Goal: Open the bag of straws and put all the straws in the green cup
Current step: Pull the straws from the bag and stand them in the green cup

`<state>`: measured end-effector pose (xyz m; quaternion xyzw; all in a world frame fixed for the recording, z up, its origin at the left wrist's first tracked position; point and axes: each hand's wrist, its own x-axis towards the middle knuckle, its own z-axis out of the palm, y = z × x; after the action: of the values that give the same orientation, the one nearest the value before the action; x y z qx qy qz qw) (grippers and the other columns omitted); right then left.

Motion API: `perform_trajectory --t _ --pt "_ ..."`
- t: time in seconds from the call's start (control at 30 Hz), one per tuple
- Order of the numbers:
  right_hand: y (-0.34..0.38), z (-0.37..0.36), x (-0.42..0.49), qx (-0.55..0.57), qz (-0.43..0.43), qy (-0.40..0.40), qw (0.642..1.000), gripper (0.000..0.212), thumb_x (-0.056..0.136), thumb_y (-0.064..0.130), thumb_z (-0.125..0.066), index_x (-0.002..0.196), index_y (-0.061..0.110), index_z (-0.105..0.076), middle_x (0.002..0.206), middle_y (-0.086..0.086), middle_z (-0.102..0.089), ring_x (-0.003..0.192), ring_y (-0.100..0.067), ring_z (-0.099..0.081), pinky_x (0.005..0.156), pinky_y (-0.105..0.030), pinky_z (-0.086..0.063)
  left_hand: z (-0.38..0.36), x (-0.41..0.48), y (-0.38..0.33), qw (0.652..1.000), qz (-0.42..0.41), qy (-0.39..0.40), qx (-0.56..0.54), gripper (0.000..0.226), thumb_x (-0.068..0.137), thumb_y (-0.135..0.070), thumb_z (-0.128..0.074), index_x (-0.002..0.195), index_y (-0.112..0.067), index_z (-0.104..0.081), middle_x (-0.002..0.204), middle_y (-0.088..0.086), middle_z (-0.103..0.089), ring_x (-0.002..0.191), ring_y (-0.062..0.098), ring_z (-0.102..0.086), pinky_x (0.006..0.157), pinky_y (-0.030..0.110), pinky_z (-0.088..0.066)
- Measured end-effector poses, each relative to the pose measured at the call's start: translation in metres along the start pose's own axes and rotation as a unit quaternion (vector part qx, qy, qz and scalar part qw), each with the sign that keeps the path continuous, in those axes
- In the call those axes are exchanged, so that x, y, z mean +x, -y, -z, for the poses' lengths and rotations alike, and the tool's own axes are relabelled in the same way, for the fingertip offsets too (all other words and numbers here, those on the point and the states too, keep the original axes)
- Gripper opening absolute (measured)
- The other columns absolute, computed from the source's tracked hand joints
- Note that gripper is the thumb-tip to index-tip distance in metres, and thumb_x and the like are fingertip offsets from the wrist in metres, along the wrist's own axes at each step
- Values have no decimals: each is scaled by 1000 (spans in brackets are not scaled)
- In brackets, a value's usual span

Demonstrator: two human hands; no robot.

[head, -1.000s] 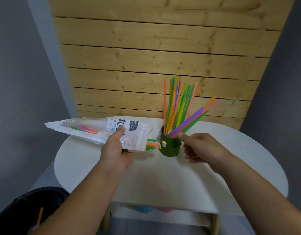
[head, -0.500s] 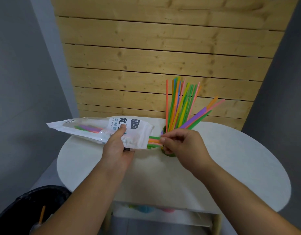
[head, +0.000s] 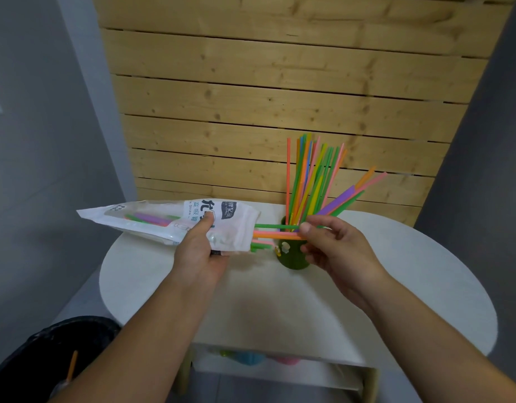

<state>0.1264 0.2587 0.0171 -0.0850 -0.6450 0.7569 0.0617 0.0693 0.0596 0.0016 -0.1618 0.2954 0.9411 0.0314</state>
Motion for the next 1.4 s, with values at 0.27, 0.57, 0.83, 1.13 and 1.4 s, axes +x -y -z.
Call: perform_trajectory --t 0.27,0.57,0.83,1.13,1.4 --pt "-25 -31 -12 -119 -49 76 989 45 92 60 -52 115 24 -65 97 -6 -61 77 -17 -59 65 -32 -50 1 0 2 1000 8 6 2 39 99 -13 -64 138 -10 -58 127 11 -73 107 24 -73 74 44 -64" --pt "-17 -51 -8 -64 73 -83 992 35 101 40 -47 103 21 -76 71 7 -61 66 -7 -53 66 -28 -46 3 5 11 1000 17 -10 -10 45 98 -10 -65 141 -12 -56 128 11 -72 116 29 -71 77 47 -63" --pt "22 -1 1 56 101 -126 985 30 103 23 -50 85 7 -68 68 -6 -75 63 -16 -73 66 -26 -62 5 6 1 1000 13 -24 -5 41 101 -14 -61 142 -9 -56 132 10 -70 94 21 -72 54 36 -63" --pt "51 65 6 -96 181 -238 949 33 101 29 -52 77 12 -68 71 -11 -71 64 -23 -73 76 -40 -62 5 6 5 1000 -2 -20 -9 42 100 -14 -64 141 -12 -58 130 7 -72 110 20 -72 79 43 -63" --pt "63 65 4 -192 249 -254 915 39 100 31 -51 65 24 -65 65 -6 -70 62 -26 -72 76 -51 -61 2 2 10 1000 1 -18 -5 43 99 -13 -65 141 -12 -57 128 7 -72 99 19 -74 63 39 -65"
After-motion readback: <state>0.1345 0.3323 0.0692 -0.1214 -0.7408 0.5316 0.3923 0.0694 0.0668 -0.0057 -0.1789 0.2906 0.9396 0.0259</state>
